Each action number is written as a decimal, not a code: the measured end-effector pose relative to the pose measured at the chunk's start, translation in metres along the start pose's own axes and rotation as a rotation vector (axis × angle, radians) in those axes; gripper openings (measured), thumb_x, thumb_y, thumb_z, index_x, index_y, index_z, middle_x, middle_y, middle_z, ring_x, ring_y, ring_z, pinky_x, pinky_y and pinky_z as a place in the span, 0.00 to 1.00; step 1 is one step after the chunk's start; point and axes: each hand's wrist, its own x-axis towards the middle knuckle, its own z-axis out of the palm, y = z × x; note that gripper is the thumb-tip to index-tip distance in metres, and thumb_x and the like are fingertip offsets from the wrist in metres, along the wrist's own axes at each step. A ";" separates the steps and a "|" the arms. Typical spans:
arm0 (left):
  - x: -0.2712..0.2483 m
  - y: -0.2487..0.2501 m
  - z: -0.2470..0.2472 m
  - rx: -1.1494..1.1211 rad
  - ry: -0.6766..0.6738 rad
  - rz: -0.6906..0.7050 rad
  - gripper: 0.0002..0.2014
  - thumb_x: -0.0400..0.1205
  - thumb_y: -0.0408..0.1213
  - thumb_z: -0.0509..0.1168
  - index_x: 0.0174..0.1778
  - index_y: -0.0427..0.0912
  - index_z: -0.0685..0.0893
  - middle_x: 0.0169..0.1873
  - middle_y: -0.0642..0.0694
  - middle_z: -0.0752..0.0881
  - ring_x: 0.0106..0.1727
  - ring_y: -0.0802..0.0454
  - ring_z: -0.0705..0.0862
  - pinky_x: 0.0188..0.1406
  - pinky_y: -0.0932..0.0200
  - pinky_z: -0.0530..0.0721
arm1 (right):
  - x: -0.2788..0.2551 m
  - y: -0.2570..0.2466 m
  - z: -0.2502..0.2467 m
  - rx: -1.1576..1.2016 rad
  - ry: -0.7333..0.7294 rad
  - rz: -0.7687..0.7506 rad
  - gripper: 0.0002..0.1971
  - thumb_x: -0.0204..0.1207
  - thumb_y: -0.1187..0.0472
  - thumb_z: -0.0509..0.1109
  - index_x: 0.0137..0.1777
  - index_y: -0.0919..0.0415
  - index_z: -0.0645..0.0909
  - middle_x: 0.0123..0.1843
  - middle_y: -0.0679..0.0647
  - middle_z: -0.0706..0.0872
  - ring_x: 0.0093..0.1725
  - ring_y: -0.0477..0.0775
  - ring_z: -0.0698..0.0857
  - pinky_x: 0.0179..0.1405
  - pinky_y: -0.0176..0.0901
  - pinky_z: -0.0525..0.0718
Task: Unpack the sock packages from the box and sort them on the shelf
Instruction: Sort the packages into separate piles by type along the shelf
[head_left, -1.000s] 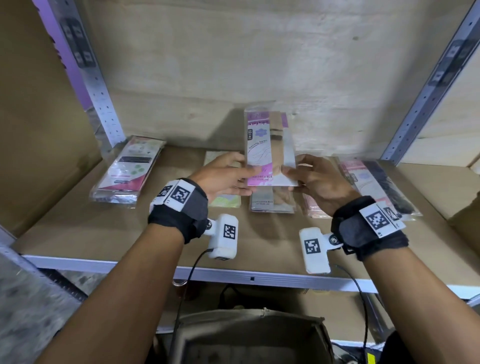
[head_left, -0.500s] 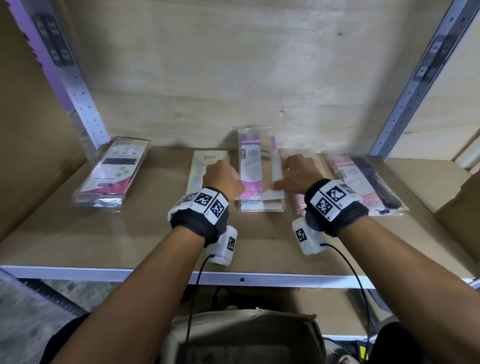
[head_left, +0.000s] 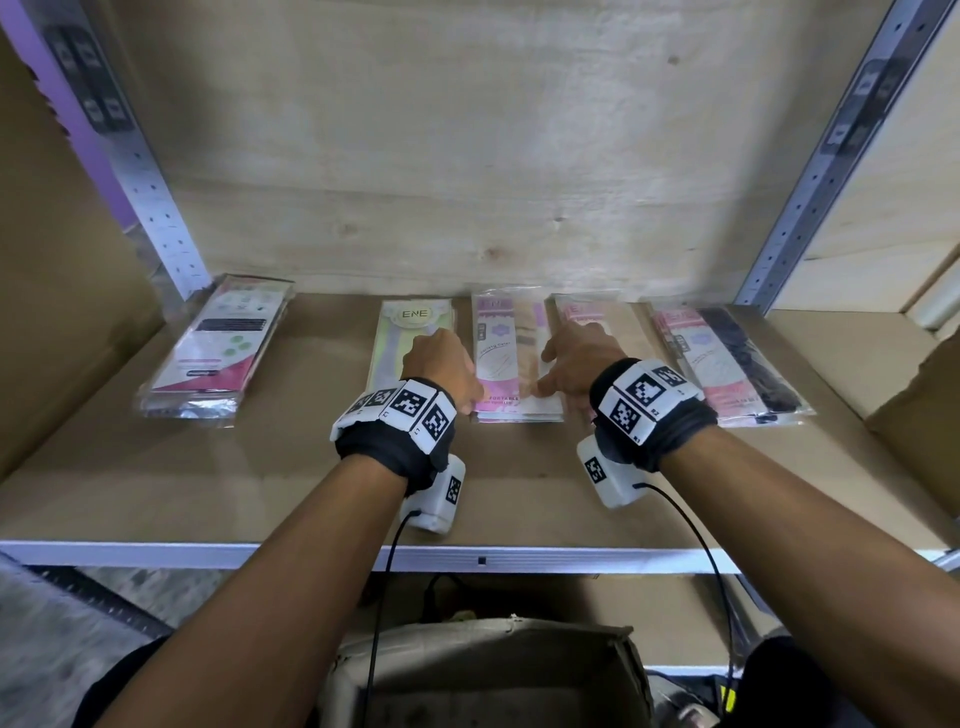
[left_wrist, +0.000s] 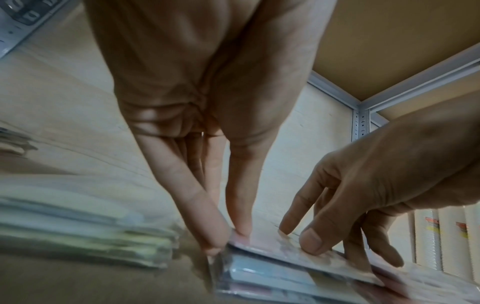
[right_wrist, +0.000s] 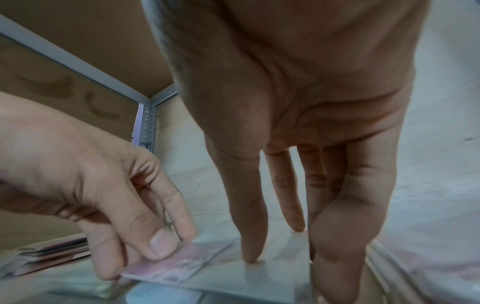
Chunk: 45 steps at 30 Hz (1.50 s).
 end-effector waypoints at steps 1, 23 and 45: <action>0.000 0.000 0.000 -0.004 -0.008 -0.003 0.17 0.74 0.25 0.78 0.57 0.29 0.86 0.51 0.32 0.91 0.49 0.37 0.93 0.57 0.46 0.90 | 0.000 0.000 0.000 0.000 0.001 0.000 0.30 0.70 0.56 0.83 0.71 0.64 0.80 0.70 0.61 0.81 0.67 0.61 0.82 0.68 0.55 0.83; 0.008 -0.058 -0.114 -0.147 0.400 0.103 0.10 0.74 0.41 0.72 0.43 0.38 0.93 0.40 0.37 0.93 0.44 0.39 0.92 0.54 0.43 0.90 | 0.008 -0.074 0.000 0.206 0.062 -0.347 0.12 0.74 0.52 0.78 0.53 0.57 0.88 0.43 0.53 0.88 0.33 0.45 0.83 0.41 0.37 0.80; 0.002 -0.217 -0.209 0.106 0.318 -0.061 0.26 0.80 0.25 0.63 0.73 0.48 0.81 0.41 0.58 0.82 0.38 0.60 0.81 0.32 0.73 0.75 | 0.023 -0.250 0.130 0.733 -0.234 -0.269 0.15 0.74 0.74 0.75 0.48 0.63 0.71 0.40 0.65 0.83 0.29 0.58 0.81 0.35 0.52 0.84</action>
